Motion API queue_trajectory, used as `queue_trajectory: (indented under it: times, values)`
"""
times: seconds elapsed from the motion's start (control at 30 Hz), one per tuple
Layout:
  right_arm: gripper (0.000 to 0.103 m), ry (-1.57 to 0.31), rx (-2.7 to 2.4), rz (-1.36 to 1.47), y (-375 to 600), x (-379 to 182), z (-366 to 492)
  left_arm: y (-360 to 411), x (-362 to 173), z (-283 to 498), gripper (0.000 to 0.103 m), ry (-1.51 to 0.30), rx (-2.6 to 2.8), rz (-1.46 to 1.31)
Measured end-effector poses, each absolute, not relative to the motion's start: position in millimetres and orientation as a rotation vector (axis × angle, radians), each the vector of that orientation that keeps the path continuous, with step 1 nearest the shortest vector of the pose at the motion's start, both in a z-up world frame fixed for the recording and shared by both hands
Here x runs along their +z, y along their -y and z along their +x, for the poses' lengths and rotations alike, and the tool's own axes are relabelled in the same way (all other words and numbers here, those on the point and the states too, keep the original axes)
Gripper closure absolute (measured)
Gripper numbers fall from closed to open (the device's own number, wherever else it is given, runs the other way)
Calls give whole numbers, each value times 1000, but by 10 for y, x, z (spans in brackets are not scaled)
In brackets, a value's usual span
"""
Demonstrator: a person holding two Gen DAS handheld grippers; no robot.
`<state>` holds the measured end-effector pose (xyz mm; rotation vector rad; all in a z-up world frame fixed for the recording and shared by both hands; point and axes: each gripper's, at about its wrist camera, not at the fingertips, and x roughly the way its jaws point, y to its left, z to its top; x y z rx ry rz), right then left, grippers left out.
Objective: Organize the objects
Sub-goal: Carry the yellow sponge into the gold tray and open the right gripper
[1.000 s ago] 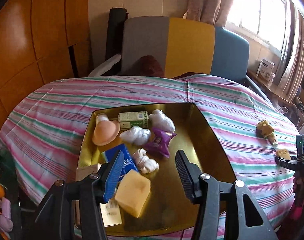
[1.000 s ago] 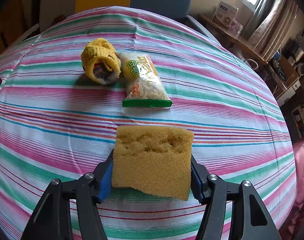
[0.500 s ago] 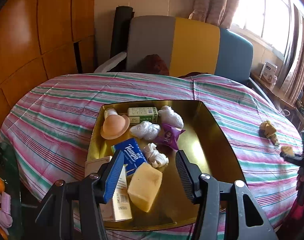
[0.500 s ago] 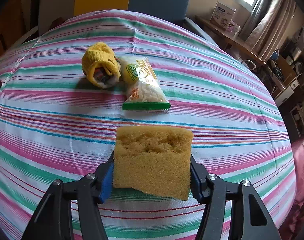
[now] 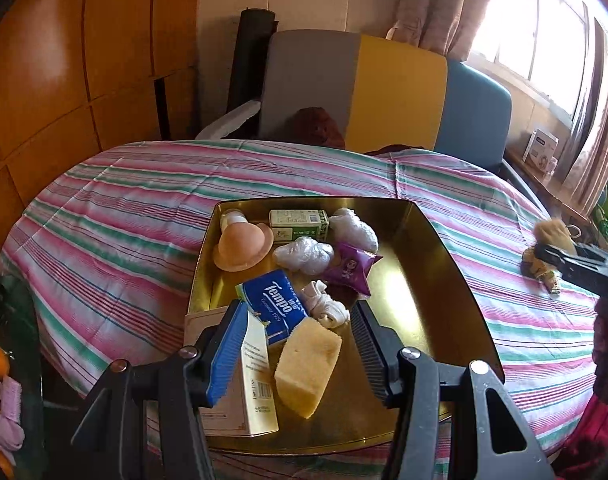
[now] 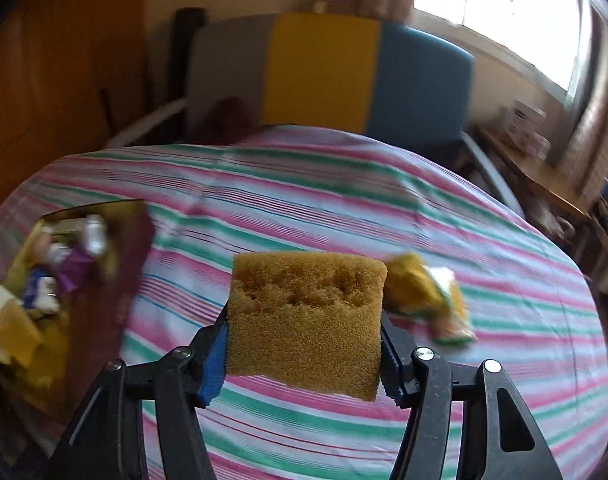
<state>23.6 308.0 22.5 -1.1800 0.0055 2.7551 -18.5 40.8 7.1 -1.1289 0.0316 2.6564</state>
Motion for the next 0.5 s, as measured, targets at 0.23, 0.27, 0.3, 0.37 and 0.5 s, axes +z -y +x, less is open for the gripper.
queue_trajectory:
  times: [0.23,0.27,0.3,0.37,0.5]
  values:
    - [41,176,2919,-1263,-2142,235,-290,-359,48,-209,49,-21,2660,-1141]
    - [41,195,2922,-1283,-2062,209,-381,-349,39,-216,49,-18,2660,-1144]
    - [41,201,2923,-1298,-2002,192,-436,-343,29,-226,49,-19,2659,-1148]
    - [40,228,2924,-1335,-1866,136,-617,-326,1,-240,49,-14,2657,-1160]
    - [40,313,2899,-1393,-1706,-29,-901,-289,-50,-273,49,-4,2655,-1182]
